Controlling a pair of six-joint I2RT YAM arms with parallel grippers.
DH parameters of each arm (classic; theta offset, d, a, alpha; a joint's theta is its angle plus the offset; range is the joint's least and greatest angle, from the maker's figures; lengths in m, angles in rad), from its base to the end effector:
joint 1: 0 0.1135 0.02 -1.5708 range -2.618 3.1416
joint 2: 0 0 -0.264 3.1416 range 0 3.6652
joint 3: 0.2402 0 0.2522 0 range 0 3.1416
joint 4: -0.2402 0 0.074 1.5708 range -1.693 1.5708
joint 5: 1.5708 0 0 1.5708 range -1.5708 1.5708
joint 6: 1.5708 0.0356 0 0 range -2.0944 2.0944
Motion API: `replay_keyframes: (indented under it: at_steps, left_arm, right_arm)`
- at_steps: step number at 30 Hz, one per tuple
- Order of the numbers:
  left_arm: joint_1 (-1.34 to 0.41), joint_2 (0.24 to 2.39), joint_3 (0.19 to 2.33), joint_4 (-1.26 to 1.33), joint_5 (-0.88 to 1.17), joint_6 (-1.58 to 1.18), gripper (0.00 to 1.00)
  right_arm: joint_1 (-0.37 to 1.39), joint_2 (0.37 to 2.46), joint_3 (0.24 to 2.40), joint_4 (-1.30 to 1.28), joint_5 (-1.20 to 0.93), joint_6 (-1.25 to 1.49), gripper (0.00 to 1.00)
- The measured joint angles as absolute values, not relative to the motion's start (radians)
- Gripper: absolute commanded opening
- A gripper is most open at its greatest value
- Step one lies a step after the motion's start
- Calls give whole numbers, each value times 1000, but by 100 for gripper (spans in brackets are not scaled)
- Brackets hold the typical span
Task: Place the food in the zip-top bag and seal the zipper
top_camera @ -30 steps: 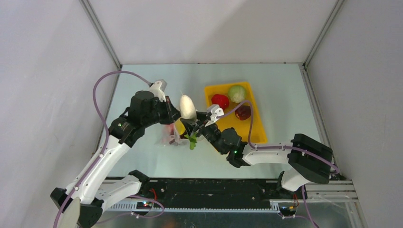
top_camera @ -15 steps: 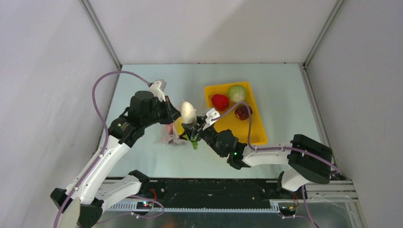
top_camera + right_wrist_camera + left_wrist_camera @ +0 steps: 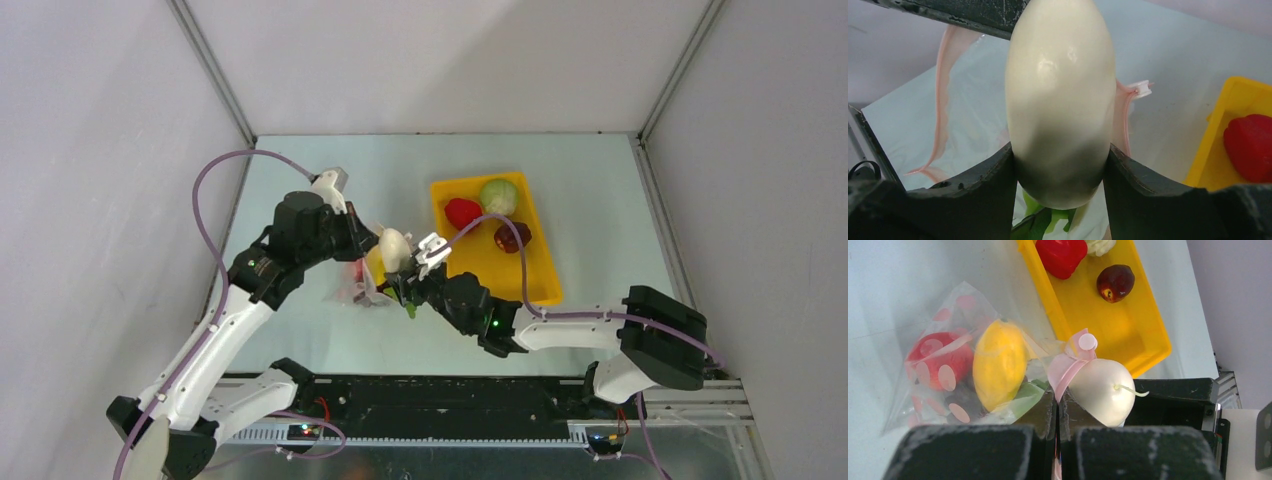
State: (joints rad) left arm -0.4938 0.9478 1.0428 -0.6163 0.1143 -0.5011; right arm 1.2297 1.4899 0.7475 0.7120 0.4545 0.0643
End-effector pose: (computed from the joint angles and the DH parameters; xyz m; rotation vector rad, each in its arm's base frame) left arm 0.1733 -0.0979 0.3564 0.0640 2.1700 -0.7084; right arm 0.1237 0.3017 0.2520 -0.5793 1.5295 0.6387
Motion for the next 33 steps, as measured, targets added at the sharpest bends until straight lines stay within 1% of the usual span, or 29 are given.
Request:
replay_keyframes:
  at_steps: [5, 8, 9, 12, 18, 23, 26, 28, 31, 33]
  left_arm:
    - [-490, 933, 1039, -612, 114, -499, 0]
    - [-490, 919, 1026, -606, 120, -497, 0]
    - [-490, 918, 1026, -607, 126, -498, 0]
    - [-493, 923, 1026, -604, 161, -498, 0]
    - [-495, 977, 1041, -600, 210, -500, 0]
    - [-501, 1021, 1089, -598, 225, -497, 0]
    - [-517, 1020, 1089, -592, 225, -490, 0]
    - [-536, 1015, 1079, -575, 223, -487, 0]
    - [-567, 998, 1041, -545, 217, -489, 0]
    - [-582, 992, 1016, -526, 211, -497, 0]
  right_arm:
    - [1229, 1494, 815, 555, 465, 132, 34]
    - [1225, 1498, 843, 467, 463, 170, 30]
    - [1221, 1500, 853, 430, 458, 186, 26]
    - [1211, 1508, 874, 343, 422, 208, 24]
    - [1169, 1517, 959, 130, 333, 236, 24]
    - [1018, 1529, 1086, -55, 162, 360, 25]
    - [934, 1543, 1157, -137, 69, 439, 29]
    - [889, 1565, 1212, -200, 7, 482, 30]
    - [866, 1611, 1291, -285, -61, 522, 30]
    - [864, 1644, 1345, -343, -102, 551, 34]
